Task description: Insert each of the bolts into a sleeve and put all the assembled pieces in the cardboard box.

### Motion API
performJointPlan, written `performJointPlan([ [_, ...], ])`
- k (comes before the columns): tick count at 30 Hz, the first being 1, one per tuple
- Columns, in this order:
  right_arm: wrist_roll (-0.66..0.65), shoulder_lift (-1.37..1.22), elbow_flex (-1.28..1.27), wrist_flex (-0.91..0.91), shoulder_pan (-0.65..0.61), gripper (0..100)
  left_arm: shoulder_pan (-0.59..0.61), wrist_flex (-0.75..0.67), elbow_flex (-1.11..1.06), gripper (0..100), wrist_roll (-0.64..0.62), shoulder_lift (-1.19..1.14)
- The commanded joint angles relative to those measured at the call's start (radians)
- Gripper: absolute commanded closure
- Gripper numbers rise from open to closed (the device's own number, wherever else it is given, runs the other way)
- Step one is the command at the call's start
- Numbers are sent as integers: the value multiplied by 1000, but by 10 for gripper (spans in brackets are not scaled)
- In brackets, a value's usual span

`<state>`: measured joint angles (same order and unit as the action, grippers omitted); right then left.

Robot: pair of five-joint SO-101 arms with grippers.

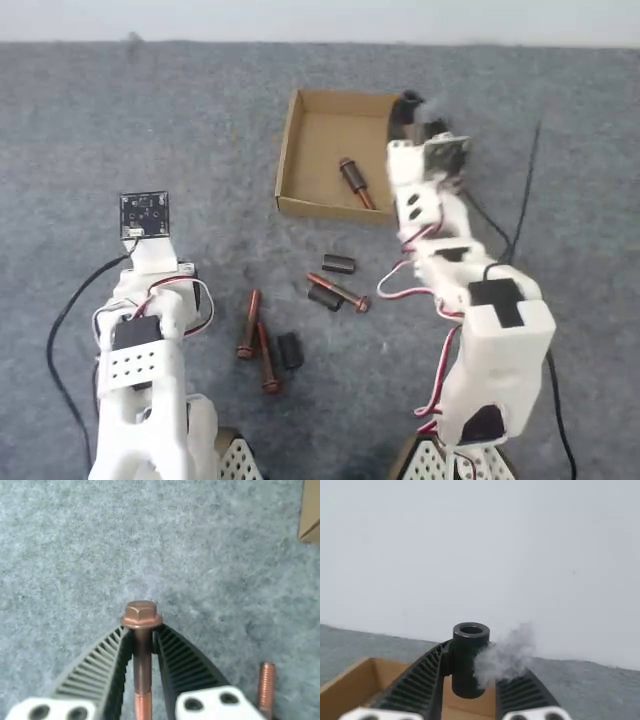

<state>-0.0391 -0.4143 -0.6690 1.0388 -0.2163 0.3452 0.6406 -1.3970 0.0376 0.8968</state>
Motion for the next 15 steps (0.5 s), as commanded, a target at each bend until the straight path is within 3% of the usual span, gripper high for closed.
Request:
performJointPlan([
  [1,3,38,-46,85,-58,991,3,-29,15,988,14,38],
  [11,11,257,-339,96,-137,991,0,-29,15,988,14,38],
  [15,11,318,-459,199,-168,991,0,-29,15,988,14,38],
])
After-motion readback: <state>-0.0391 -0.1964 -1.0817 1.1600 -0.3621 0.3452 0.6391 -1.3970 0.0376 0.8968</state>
